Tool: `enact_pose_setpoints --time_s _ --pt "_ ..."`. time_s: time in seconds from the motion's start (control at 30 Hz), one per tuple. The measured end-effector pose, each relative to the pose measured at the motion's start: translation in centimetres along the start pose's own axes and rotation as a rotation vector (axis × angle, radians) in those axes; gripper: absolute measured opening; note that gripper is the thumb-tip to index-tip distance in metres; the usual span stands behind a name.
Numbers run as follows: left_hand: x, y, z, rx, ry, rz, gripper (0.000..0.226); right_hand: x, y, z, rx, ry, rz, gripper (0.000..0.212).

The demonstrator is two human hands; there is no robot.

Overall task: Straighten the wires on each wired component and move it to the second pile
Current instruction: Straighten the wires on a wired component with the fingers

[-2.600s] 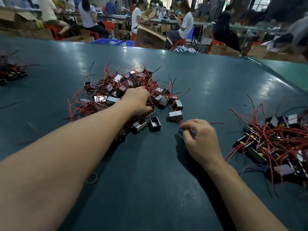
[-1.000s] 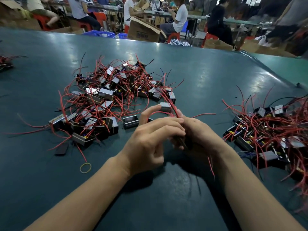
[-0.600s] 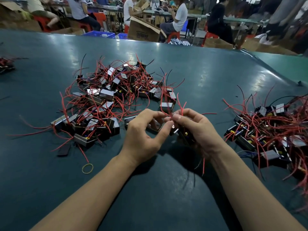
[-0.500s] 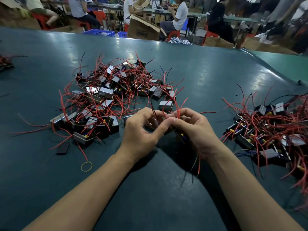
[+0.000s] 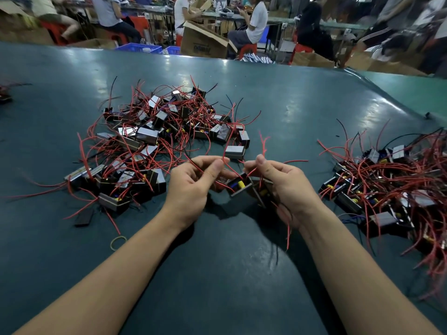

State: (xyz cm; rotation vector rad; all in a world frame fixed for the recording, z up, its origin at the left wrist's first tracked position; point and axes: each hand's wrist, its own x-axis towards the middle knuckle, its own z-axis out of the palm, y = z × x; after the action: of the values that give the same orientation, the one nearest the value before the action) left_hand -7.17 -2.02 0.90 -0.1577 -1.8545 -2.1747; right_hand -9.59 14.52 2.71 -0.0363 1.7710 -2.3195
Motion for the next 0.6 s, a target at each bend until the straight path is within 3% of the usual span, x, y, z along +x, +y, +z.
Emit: enact_pose_setpoints --time_s 0.1,0.23,0.33,0.43,0.6 --pt "0.4 0.0 -0.2 -0.059 0.055 -0.037 0.023 0.3 -0.5 -0.6 0.118 0.068 -0.006 0.027" --pt "0.4 -0.3 -0.1 0.014 -0.045 -0.042 0.029 0.5 -0.8 -1.0 0.203 0.081 0.001 0.015" --pt "0.0 -0.4 0.1 0.090 -0.115 -0.004 0.031 0.2 -0.5 -0.6 0.073 0.014 -0.017 0.024" --pt "0.0 -0.7 0.1 0.135 -0.133 0.014 0.032 -0.3 -0.3 -0.1 -0.138 -0.046 -0.033 0.014" --pt "0.5 -1.5 -0.3 0.190 -0.098 -0.016 0.024 -0.3 0.0 0.1 -0.170 -0.122 -0.001 0.012"
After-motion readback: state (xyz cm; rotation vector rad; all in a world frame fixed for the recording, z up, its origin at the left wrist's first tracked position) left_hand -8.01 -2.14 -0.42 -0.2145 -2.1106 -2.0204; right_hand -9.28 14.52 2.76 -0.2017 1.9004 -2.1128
